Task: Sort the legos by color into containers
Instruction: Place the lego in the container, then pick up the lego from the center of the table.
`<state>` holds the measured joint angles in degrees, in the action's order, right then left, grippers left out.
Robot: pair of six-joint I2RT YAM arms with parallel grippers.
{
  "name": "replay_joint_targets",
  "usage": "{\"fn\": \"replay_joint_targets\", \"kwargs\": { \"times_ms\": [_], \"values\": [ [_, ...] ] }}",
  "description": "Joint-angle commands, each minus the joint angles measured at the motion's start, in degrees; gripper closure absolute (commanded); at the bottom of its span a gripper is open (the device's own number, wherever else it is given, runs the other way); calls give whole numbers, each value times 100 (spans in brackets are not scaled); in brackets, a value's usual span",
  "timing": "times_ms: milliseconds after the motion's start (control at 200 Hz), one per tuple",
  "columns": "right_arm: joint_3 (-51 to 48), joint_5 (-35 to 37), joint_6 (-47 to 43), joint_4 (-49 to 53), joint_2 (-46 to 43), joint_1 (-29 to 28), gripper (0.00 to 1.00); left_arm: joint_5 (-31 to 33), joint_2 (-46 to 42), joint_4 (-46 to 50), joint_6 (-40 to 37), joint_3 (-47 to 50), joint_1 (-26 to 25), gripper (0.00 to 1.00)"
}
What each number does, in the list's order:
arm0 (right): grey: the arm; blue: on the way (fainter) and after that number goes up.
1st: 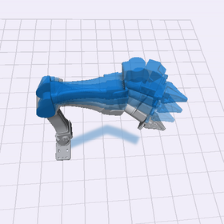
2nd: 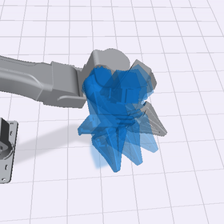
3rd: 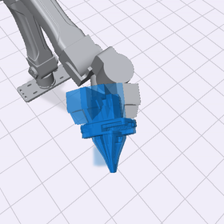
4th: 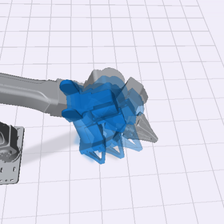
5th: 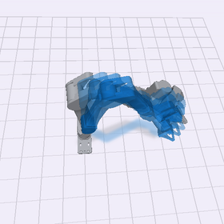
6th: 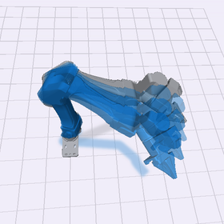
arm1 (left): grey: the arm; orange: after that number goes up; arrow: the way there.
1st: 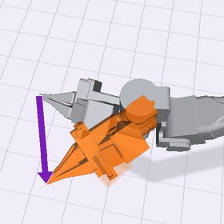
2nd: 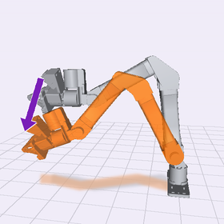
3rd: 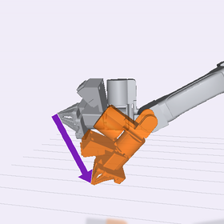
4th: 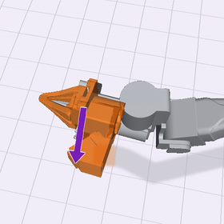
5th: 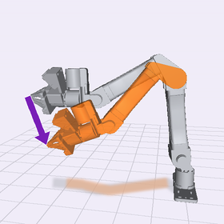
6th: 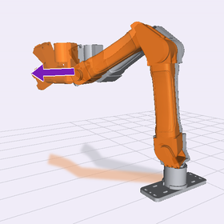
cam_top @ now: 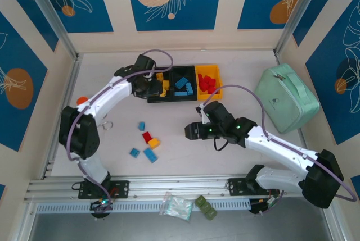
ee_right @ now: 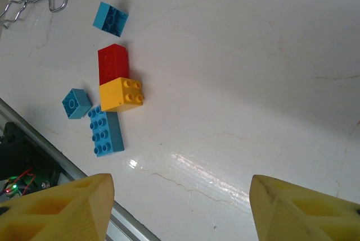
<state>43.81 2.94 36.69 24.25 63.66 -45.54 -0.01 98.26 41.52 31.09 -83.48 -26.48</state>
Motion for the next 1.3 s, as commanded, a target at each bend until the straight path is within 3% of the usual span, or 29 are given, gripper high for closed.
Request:
{"fn": "replay_joint_targets", "kwargs": {
  "times_ms": [0, 380, 840, 1025, 1296],
  "values": [
    [292, -193, -357, 243, 108, 1, 35, -54, -444, 213, -187, 465, -24, 46],
    [833, -637, -918, 555, 547, -56, 35, 506, -1403, 312, -125, 2190, -20, 43],
    [929, -610, -857, 493, 822, -219, 35, 395, -672, -399, 42, 2723, -74, 43],
    [867, -584, -808, 444, 784, -225, 35, 587, -417, -443, 54, 2767, -72, 54],
    [770, -544, -757, 388, 716, -224, 36, 589, -478, -391, 3, 2725, -77, 83]
  ]
}}
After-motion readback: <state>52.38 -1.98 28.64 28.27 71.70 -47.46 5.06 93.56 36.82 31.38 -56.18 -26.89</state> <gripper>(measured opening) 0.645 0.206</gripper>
